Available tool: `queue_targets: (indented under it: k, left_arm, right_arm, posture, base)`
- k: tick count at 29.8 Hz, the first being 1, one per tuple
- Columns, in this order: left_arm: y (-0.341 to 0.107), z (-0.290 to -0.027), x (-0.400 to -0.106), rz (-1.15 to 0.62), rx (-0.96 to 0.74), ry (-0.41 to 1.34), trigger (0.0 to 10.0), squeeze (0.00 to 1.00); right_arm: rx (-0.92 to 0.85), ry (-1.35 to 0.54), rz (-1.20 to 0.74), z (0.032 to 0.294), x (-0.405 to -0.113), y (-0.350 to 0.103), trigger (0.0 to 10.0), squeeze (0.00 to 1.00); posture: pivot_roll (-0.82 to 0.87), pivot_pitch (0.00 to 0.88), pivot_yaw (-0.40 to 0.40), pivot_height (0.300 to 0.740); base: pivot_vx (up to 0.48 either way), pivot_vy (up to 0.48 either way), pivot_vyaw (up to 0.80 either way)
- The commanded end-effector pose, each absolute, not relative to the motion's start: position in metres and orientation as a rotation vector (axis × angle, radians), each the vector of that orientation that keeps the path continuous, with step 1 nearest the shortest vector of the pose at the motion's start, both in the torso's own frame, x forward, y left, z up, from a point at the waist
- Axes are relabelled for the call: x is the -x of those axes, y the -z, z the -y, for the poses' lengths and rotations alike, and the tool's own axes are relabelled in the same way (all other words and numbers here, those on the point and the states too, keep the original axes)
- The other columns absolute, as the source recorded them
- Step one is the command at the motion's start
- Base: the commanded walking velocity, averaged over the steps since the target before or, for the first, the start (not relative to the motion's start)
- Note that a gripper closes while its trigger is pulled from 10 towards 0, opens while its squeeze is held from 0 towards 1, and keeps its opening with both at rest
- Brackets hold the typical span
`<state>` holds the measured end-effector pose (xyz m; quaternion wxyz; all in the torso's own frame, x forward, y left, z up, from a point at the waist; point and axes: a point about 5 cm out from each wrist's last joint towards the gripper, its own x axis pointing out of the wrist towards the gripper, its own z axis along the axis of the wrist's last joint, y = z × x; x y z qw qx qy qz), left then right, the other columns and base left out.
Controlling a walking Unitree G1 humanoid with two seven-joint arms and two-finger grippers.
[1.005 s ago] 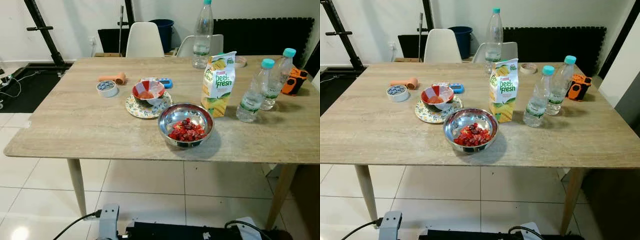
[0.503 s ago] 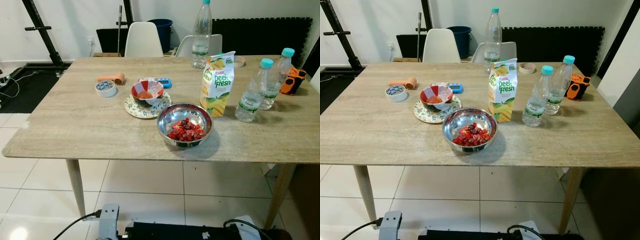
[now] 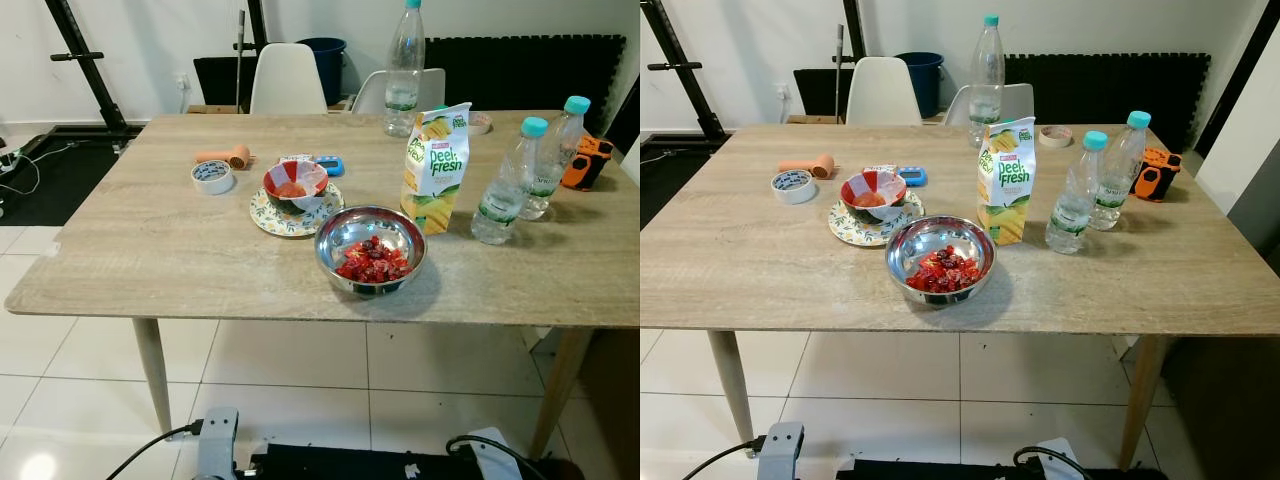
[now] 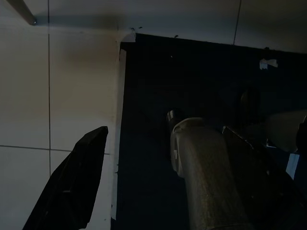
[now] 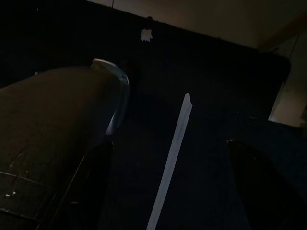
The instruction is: Restocking fridge
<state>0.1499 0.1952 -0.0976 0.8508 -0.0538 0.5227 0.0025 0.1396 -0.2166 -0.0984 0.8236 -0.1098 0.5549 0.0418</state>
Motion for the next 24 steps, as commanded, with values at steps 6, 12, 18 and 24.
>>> queue_targets:
  k: [6, 12, 18, 24]
  left_arm:
    - [0.097, -0.197, -0.15, -1.095, 0.124, -0.034, 10.0, 0.0]
    - [0.098, -0.197, -0.149, -1.086, 0.095, -0.045, 10.0, 0.0]
    - [0.096, -0.198, -0.152, -1.039, 0.068, -0.068, 10.0, 0.0]
    - [0.081, -0.219, -0.18, -1.011, 0.06, -0.1, 10.0, 0.0]
  right_arm:
    - [0.254, -0.077, -1.182, 0.219, -0.138, 0.099, 10.0, 0.0]
    - [0.3, -0.068, -1.126, 0.223, -0.163, 0.089, 10.0, 0.0]
    - [0.343, -0.09, -1.1, 0.228, -0.178, 0.081, 10.0, 0.0]
    - [0.349, -0.123, -1.047, 0.213, -0.193, 0.077, 10.0, 0.0]
  posture:
    - [0.0, 0.0, 0.007, 0.74]
    - [0.01, 0.0, -0.032, 0.74]
    - [0.06, 0.0, -0.076, 0.74]
    - [0.06, 0.0, -0.062, 0.74]
  base:
    - [0.0, 0.0, 0.0]
    - [0.0, 0.0, 0.0]
    - [0.0, 0.0, 0.0]
    - [0.0, 0.0, 0.0]
